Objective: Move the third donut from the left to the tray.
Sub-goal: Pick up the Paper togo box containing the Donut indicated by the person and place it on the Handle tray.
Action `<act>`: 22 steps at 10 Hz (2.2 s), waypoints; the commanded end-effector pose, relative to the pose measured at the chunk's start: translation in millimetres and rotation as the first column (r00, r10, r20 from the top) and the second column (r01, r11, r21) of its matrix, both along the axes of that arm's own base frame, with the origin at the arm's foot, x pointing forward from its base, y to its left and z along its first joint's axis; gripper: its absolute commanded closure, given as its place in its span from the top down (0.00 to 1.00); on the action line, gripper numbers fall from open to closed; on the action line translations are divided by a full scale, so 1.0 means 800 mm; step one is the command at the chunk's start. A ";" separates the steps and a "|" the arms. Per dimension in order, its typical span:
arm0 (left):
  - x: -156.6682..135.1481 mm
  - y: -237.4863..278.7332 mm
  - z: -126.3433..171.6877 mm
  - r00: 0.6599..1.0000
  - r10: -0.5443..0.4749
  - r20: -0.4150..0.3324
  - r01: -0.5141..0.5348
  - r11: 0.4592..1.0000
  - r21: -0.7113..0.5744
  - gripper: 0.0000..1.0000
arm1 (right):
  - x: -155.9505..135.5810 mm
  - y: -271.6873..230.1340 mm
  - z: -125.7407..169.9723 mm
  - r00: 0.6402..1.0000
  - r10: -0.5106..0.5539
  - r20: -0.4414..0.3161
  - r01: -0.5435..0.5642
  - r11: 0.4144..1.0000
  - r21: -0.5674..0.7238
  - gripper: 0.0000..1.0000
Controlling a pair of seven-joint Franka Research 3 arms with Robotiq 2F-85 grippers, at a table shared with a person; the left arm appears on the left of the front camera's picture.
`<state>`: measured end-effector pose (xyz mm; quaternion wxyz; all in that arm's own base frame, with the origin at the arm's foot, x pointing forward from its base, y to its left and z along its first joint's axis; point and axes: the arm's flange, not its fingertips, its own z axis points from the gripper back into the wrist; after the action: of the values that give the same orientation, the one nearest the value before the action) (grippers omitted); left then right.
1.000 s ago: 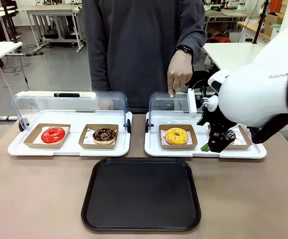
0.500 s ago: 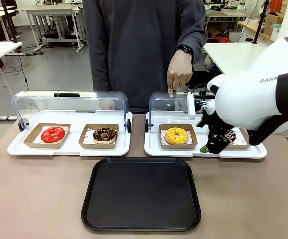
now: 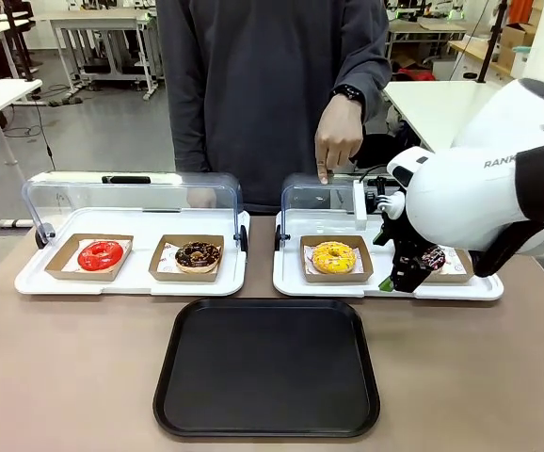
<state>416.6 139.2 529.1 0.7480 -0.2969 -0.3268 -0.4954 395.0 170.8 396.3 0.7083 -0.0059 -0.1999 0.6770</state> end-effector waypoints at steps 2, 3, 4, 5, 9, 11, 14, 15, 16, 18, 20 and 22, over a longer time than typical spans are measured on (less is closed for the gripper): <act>-0.002 0.000 0.000 1.000 -0.015 0.005 0.015 1.000 -0.003 1.00 | 0.032 0.017 -0.022 1.000 -0.011 -0.013 0.011 1.000 -0.016 1.00; -0.002 0.000 0.000 1.000 -0.015 0.005 0.015 1.000 -0.003 1.00 | 0.036 0.021 -0.031 1.000 -0.008 -0.022 0.008 1.000 -0.029 1.00; -0.002 0.000 0.000 1.000 -0.015 0.005 0.015 1.000 -0.003 1.00 | 0.050 0.022 -0.036 1.000 -0.015 -0.005 0.014 0.999 -0.046 1.00; -0.002 0.000 0.000 1.000 -0.015 0.005 0.015 1.000 -0.003 1.00 | 0.057 0.026 -0.043 1.000 -0.013 -0.008 0.013 0.999 -0.053 1.00; -0.002 0.000 0.000 1.000 -0.015 0.005 0.015 1.000 -0.003 1.00 | 0.091 0.035 -0.064 1.000 -0.016 -0.003 0.015 0.997 -0.072 1.00; -0.002 0.000 0.000 1.000 -0.015 0.005 0.015 1.000 -0.003 1.00 | 0.101 0.036 -0.074 1.000 -0.023 -0.006 0.023 0.995 -0.093 1.00; -0.002 0.000 0.000 1.000 -0.015 0.005 0.015 1.000 -0.003 1.00 | 0.117 0.035 -0.084 1.000 -0.026 -0.007 0.025 0.994 -0.106 1.00; -0.002 0.000 0.000 1.000 -0.015 0.005 0.015 1.000 -0.003 1.00 | 0.120 0.034 -0.087 1.000 -0.027 -0.008 0.026 0.994 -0.109 1.00; -0.002 0.000 0.000 1.000 -0.015 0.005 0.015 1.000 -0.003 1.00 | 0.121 0.034 -0.092 0.999 -0.029 -0.020 0.026 0.993 -0.117 1.00; -0.002 0.000 0.000 1.000 -0.015 0.005 0.015 1.000 -0.003 1.00 | 0.126 0.032 -0.098 0.999 -0.032 -0.026 0.029 0.992 -0.124 1.00; -0.002 0.000 0.000 1.000 -0.015 0.005 0.015 1.000 -0.003 1.00 | 0.130 0.030 -0.101 0.999 -0.034 -0.021 0.031 0.991 -0.126 1.00; -0.002 0.000 0.000 1.000 -0.015 0.005 0.015 1.000 -0.003 1.00 | 0.131 0.028 -0.103 0.999 -0.035 -0.028 0.031 0.992 -0.125 0.40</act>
<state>416.9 139.3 528.8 0.7481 -0.2973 -0.3264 -0.4954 495.5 188.3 313.0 0.7136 -0.0340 -0.1464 0.6842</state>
